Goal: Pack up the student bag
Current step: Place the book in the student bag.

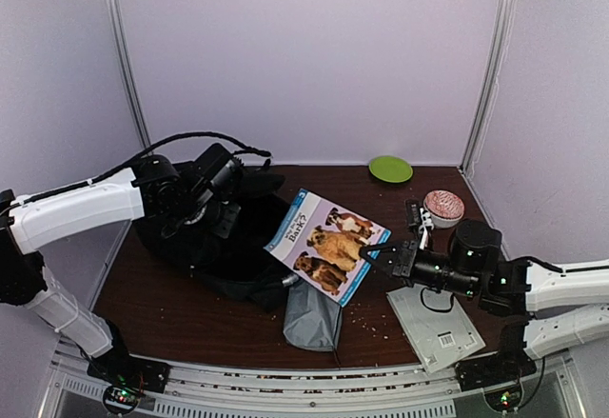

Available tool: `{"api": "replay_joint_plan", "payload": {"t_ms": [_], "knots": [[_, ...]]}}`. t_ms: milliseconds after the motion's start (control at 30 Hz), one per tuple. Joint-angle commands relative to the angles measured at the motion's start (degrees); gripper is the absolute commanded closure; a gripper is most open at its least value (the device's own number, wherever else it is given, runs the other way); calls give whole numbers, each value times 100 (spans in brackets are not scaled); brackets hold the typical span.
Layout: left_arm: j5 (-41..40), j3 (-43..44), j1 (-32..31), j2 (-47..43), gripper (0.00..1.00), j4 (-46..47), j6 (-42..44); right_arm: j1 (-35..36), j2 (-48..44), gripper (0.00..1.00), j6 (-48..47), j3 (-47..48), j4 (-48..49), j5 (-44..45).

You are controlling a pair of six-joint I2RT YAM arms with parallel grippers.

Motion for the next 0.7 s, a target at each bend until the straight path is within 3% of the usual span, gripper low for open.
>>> {"api": "replay_joint_plan", "payload": {"t_ms": [0, 233, 667], "knots": [[576, 265, -83, -259, 100, 1212, -188, 47, 464, 100, 583, 313, 1202, -327], [823, 230, -81, -323, 100, 1377, -348, 48, 1885, 100, 1023, 767, 1952, -456], [1133, -119, -81, -839, 100, 1566, -271, -481, 4313, 100, 1451, 2489, 2540, -1291]]}}
